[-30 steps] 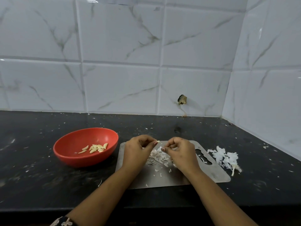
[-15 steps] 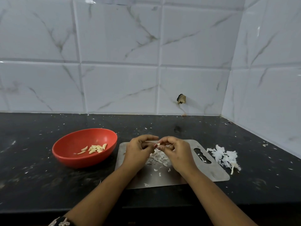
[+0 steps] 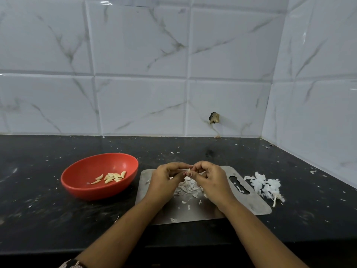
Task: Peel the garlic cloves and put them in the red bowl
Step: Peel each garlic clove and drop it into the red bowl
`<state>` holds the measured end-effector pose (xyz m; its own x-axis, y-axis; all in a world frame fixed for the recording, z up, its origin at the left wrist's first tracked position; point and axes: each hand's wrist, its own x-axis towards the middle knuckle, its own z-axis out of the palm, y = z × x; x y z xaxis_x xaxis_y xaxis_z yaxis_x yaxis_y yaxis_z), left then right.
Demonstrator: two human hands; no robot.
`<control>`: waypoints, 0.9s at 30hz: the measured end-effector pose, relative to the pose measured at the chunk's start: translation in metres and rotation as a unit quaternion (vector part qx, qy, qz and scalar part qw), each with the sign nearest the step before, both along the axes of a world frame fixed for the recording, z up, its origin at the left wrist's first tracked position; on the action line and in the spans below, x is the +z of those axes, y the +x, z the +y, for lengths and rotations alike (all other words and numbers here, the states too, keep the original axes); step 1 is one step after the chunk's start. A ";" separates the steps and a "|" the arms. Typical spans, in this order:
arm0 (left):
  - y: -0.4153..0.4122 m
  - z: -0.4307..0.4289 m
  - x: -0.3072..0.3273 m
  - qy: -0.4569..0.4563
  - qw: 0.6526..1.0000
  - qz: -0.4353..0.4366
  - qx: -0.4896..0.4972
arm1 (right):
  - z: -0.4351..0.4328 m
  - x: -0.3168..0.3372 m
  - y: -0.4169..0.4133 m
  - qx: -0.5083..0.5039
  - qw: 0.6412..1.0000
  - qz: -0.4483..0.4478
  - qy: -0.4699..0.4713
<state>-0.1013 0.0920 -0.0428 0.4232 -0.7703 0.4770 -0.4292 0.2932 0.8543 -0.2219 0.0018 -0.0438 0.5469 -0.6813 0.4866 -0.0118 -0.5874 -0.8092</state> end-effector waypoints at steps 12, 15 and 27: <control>-0.003 0.003 0.002 0.001 0.997 -0.016 0.074 | 0.001 -0.001 -0.001 0.040 0.999 0.011 -0.018; -0.002 0.004 0.004 -0.020 0.994 0.012 0.104 | -0.001 -0.001 0.000 0.015 1.000 -0.018 -0.008; 0.008 0.003 0.006 0.009 0.980 -0.101 0.171 | -0.006 -0.005 -0.004 -0.112 0.981 0.102 -0.120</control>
<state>-0.0933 0.0948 -0.0368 0.5566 -0.6087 0.5655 -0.6608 0.0882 0.7454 -0.2256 -0.0042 -0.0484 0.4998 -0.6743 0.5437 -0.3092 -0.7252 -0.6152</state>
